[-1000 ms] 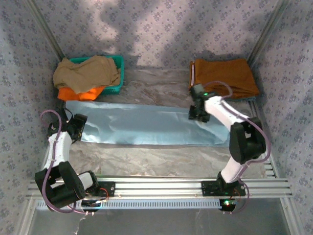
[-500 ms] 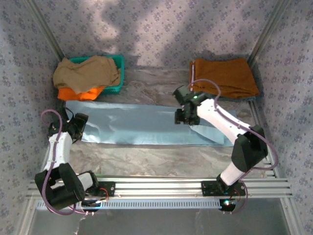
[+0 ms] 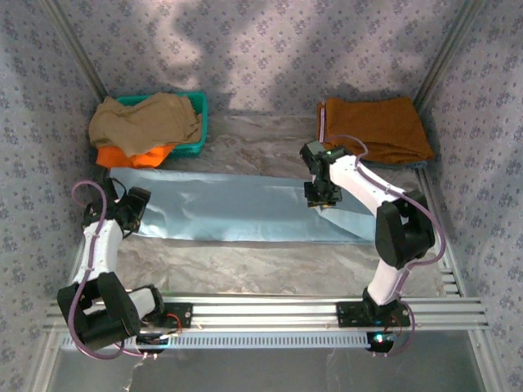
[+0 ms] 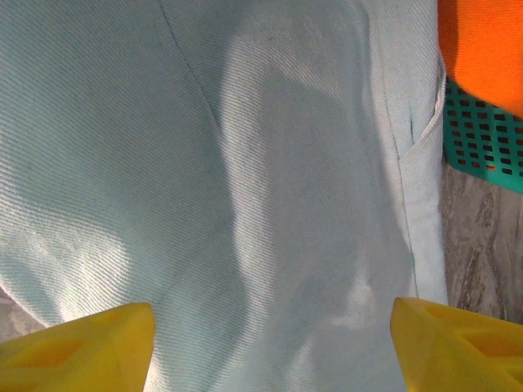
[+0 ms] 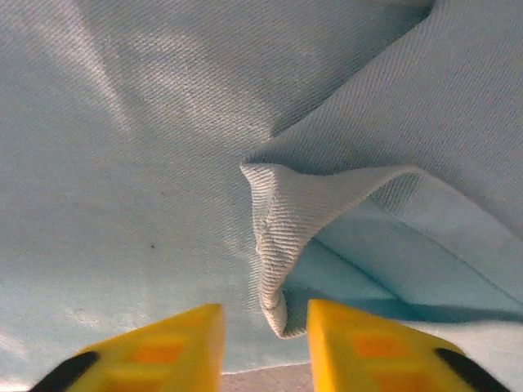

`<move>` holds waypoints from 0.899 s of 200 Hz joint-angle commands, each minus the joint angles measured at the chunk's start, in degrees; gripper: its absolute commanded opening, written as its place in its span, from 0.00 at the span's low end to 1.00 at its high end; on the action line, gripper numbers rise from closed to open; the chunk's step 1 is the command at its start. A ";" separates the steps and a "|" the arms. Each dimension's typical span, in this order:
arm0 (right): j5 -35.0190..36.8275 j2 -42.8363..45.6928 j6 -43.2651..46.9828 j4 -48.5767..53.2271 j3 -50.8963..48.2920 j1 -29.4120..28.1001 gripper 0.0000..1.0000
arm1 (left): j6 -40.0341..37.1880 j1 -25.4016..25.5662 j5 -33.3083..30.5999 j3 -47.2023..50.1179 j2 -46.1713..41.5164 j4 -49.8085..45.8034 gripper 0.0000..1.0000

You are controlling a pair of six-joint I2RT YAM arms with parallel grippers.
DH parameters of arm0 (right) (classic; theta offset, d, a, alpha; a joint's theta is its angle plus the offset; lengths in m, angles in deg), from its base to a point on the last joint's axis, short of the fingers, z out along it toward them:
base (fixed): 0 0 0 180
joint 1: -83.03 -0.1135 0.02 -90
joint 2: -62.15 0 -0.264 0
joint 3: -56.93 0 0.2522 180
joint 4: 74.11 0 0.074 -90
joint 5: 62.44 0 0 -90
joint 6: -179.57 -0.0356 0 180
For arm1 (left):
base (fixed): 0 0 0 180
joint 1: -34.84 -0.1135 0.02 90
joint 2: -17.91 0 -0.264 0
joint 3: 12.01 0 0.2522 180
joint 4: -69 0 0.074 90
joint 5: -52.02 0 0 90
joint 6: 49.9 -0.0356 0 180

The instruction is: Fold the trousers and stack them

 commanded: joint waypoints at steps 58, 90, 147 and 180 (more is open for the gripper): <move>-1.78 4.58 -0.73 -1.87 -2.20 9.67 0.00 | -0.59 0.11 0.68 -1.52 -0.48 -0.88 0.76; -3.56 6.19 -0.76 -3.63 -3.01 12.85 0.00 | -0.59 0.11 0.76 -1.53 -0.65 -0.82 0.76; -8.55 2.53 1.18 -3.75 -2.94 7.58 0.39 | -0.58 0.11 0.96 -1.43 -0.68 -0.70 0.76; -6.64 0.68 -1.59 -4.62 -3.79 4.93 0.43 | -0.72 0.11 1.03 -1.30 -0.72 -0.86 0.76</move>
